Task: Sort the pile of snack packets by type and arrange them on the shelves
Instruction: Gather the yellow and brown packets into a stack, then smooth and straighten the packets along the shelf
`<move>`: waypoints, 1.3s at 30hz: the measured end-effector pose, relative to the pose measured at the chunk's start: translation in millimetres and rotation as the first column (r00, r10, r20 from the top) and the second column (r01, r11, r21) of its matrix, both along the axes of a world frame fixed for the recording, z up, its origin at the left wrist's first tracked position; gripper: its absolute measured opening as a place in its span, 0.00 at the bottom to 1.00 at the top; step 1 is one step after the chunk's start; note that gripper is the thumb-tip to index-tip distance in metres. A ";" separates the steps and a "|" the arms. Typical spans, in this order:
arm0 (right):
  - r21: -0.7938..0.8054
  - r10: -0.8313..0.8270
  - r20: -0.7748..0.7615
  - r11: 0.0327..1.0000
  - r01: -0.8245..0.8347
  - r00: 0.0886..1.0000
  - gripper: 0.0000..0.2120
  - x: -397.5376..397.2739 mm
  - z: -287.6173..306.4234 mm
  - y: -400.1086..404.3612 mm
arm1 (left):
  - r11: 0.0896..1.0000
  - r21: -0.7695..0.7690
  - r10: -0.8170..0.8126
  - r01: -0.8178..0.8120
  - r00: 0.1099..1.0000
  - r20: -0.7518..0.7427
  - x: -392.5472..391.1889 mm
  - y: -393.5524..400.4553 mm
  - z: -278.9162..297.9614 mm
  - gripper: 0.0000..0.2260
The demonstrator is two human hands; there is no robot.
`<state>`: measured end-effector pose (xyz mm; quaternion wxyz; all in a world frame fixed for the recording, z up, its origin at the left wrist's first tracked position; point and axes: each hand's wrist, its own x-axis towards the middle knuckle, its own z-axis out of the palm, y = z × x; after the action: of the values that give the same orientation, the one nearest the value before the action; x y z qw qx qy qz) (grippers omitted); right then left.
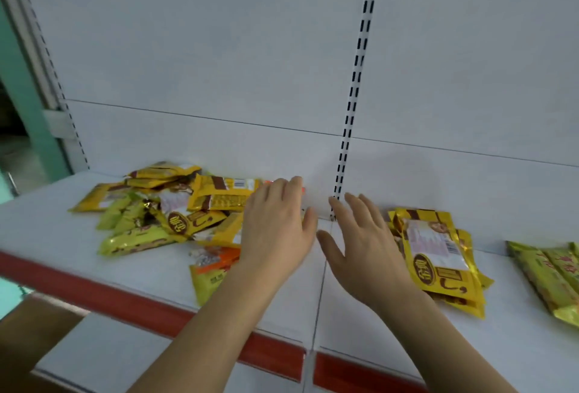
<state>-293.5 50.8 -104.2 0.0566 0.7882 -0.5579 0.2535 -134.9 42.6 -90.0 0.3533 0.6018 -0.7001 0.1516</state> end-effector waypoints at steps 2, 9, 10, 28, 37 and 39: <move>-0.013 0.047 0.059 0.999 -0.046 0.997 0.29 34.5 3.4 2.0 | 0.998 0.027 0.055 -0.055 0.998 -0.003 37.7 5.6 1.2 0.19; 0.233 -0.195 0.216 0.962 0.143 0.957 0.20 134.6 6.6 9.3 | 0.935 0.353 0.064 -0.035 0.995 -0.070 134.9 10.6 -9.8 0.20; 0.260 -0.229 0.199 0.950 0.174 0.953 0.20 140.1 4.7 9.7 | 0.925 0.380 0.037 0.006 0.994 -0.104 139.4 10.5 -13.9 0.21; 0.069 -0.203 0.423 0.979 0.192 0.883 0.16 157.8 28.3 -4.4 | 0.858 0.323 0.062 0.399 0.544 -0.837 175.6 -2.5 12.5 0.18; 0.365 0.075 -0.297 0.930 0.041 0.952 0.34 212.1 25.0 -87.2 | 0.912 0.258 0.157 0.318 0.309 -0.938 233.0 2.5 8.2 0.14; 0.264 0.026 -0.361 0.961 0.076 0.932 0.25 218.9 27.9 -91.8 | 0.908 0.268 0.176 0.322 0.286 -0.942 235.7 5.0 7.2 0.14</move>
<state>-74.6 -41.0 -76.2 0.0519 0.8142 -0.5778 0.0239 100.8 47.6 -82.9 0.5717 0.5971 -0.3915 -0.4042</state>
